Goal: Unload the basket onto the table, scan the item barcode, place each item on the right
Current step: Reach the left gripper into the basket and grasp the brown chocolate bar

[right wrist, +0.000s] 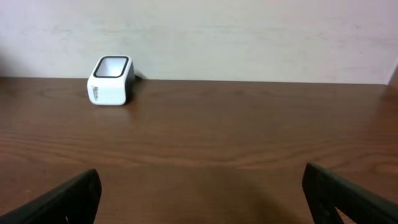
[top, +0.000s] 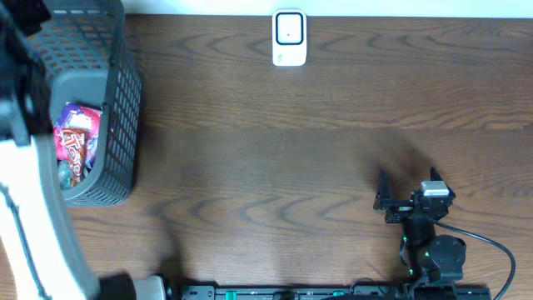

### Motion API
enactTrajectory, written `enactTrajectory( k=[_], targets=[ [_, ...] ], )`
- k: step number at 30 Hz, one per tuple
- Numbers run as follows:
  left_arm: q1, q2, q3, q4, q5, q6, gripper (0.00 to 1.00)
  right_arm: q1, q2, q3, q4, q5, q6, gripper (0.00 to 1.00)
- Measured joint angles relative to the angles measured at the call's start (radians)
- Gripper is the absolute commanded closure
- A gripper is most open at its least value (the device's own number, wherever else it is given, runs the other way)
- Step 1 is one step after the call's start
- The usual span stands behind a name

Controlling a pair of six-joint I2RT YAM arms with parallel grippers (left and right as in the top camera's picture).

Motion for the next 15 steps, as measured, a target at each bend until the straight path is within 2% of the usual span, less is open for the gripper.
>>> enactTrajectory(
  k=[3, 8, 11, 15],
  targets=[
    [0.058, 0.074, 0.0, -0.075, 0.029, 0.013, 0.02, 0.0, 0.0, 0.0, 0.0, 0.0, 0.0, 0.01],
    [0.217, 0.134, 0.002, -0.232, 0.116, -0.042, 0.02, 0.0, 0.0, 0.0, 0.0, 0.0, 0.0, 0.01],
    [0.298, 0.161, 0.004, -0.354, 0.259, -0.039, 0.02, 0.0, 0.0, 0.0, 0.0, 0.0, 0.0, 0.01],
    [0.344, 0.2, 0.004, -0.454, 0.482, 0.042, 0.02, 0.0, 0.0, 0.0, 0.0, 0.0, 0.0, 0.01]
  ],
)
